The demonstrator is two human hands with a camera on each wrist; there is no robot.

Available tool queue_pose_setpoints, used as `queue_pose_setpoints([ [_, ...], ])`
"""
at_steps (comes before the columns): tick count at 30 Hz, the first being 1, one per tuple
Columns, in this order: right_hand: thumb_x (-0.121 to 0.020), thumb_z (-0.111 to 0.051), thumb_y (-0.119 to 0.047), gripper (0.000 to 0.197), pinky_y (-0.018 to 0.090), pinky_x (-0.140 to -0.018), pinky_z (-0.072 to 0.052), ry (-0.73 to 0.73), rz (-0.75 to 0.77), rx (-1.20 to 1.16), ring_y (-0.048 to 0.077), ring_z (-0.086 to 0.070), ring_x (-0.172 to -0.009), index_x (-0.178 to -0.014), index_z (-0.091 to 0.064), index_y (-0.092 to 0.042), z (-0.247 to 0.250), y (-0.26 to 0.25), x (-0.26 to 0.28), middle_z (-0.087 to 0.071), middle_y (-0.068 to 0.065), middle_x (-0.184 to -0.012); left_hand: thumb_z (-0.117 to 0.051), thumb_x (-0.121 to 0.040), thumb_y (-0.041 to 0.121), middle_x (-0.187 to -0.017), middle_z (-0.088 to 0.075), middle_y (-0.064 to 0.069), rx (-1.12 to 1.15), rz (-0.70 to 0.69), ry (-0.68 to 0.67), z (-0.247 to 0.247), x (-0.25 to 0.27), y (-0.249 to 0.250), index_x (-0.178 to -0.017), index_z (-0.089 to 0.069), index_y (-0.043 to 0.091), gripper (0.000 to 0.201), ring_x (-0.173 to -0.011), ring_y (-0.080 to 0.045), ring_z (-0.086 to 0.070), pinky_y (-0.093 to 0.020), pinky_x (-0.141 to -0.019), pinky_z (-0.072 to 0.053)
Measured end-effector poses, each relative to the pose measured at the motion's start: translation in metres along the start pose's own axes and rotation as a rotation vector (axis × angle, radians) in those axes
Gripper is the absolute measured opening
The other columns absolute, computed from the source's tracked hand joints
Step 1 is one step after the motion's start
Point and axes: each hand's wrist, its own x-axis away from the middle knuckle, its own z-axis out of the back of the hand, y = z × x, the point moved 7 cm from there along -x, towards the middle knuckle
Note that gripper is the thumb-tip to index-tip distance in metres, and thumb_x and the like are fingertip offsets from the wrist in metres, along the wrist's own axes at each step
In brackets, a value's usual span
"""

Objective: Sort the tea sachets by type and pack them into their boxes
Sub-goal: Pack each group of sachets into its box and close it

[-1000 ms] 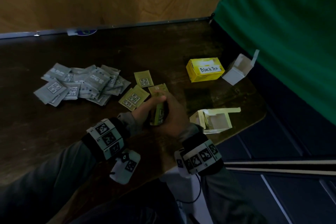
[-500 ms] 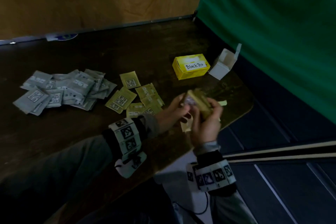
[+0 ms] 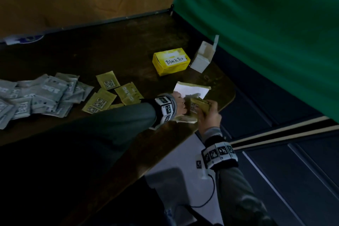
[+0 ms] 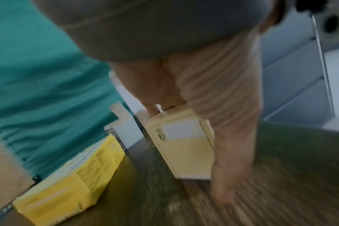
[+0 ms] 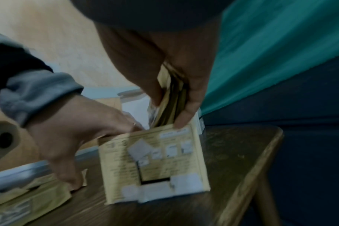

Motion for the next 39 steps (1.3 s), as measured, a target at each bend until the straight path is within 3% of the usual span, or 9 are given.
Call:
queue_pose_setpoints([
  [8,-0.093,-0.043,-0.008,0.033,0.048,-0.088,-0.047,-0.371,-0.03,0.536,0.038,-0.057,-0.108,-0.123,-0.031,-0.012,-0.024,-0.005,-0.022,-0.055,0.02,-0.119,-0.044,-0.095,0.024,-0.109,-0.063,0.004,-0.221,-0.016,-0.131,0.003,-0.002,0.011,-0.105,-0.062,0.022,0.021,-0.107,-0.024,-0.05,-0.036,-0.095,-0.038],
  [14,-0.086,-0.057,-0.015,0.046,0.047,-0.094,-0.046,-0.465,-0.063,0.568,0.033,-0.055,-0.113,-0.126,-0.034,-0.015,-0.047,-0.002,-0.033,-0.055,0.011,-0.123,-0.053,-0.088,0.017,-0.129,-0.051,-0.007,0.114,0.005,0.002,0.008,0.004,0.01,-0.119,-0.057,0.012,0.032,-0.119,-0.027,-0.047,-0.04,-0.094,-0.045],
  [18,-0.086,-0.057,-0.039,0.041,0.031,-0.086,-0.048,-0.454,0.013,0.366,0.023,-0.061,-0.098,-0.12,-0.055,-0.015,-0.056,0.01,-0.037,-0.063,0.006,-0.107,-0.064,-0.083,0.009,-0.148,-0.034,-0.012,0.359,0.096,0.198,-0.013,0.038,0.003,-0.134,-0.047,0.004,0.053,-0.135,-0.025,-0.037,-0.032,-0.112,-0.03],
  [20,-0.093,-0.053,-0.02,0.029,0.021,-0.07,-0.039,-0.442,0.071,0.296,0.022,-0.059,-0.087,-0.108,-0.065,0.002,-0.058,0.004,-0.032,-0.065,0.012,-0.102,-0.081,-0.063,0.001,-0.131,-0.054,-0.022,0.441,0.057,0.335,-0.018,0.052,0.008,-0.118,-0.061,-0.003,0.059,-0.116,-0.032,-0.059,-0.039,-0.096,-0.049],
  [24,-0.09,-0.053,0.0,0.021,0.009,-0.055,-0.035,-0.45,0.161,0.278,0.022,-0.055,-0.076,-0.093,-0.069,0.013,-0.061,-0.004,-0.022,-0.068,0.027,-0.094,-0.091,-0.043,0.0,-0.113,-0.067,-0.019,0.312,0.046,0.42,-0.025,0.049,0.018,-0.103,-0.069,-0.003,0.064,-0.106,-0.034,-0.063,-0.04,-0.091,-0.044],
  [29,-0.093,-0.054,-0.015,0.025,0.022,-0.087,-0.041,-0.528,0.139,0.401,0.024,-0.061,-0.104,-0.111,-0.068,-0.008,-0.068,-0.002,-0.014,-0.067,0.011,-0.114,-0.084,-0.063,0.013,-0.126,-0.063,-0.002,0.221,0.152,0.385,-0.026,0.058,0.019,-0.118,-0.065,0.012,0.058,-0.123,-0.024,-0.054,-0.056,-0.101,-0.02],
  [33,-0.091,-0.057,-0.021,0.026,0.026,-0.097,-0.044,-0.494,0.04,0.399,0.021,-0.06,-0.11,-0.115,-0.068,-0.014,-0.064,0.003,-0.018,-0.066,0.008,-0.12,-0.088,-0.052,0.007,-0.117,-0.068,-0.006,0.188,0.146,0.387,-0.033,0.059,0.022,-0.111,-0.068,0.008,0.062,-0.112,-0.026,-0.062,-0.057,-0.095,-0.034],
  [35,-0.092,-0.056,-0.021,0.026,0.028,-0.096,-0.045,-0.481,0.031,0.384,0.021,-0.061,-0.109,-0.115,-0.067,-0.014,-0.062,0.002,-0.017,-0.065,0.008,-0.119,-0.081,-0.065,0.013,-0.126,-0.062,-0.008,0.218,0.179,0.381,-0.033,0.058,0.025,-0.12,-0.062,0.007,0.058,-0.12,-0.026,-0.056,-0.052,-0.101,-0.034],
  [39,-0.095,-0.049,-0.026,0.029,0.032,-0.09,-0.046,-0.47,0.011,0.419,0.025,-0.06,-0.107,-0.117,-0.063,-0.014,-0.067,0.003,-0.015,-0.064,0.009,-0.119,-0.016,-0.097,0.021,-0.157,-0.011,-0.01,0.196,0.212,0.23,-0.048,0.058,0.035,-0.149,-0.013,0.007,0.054,-0.146,-0.024,-0.008,-0.039,-0.117,0.0],
])
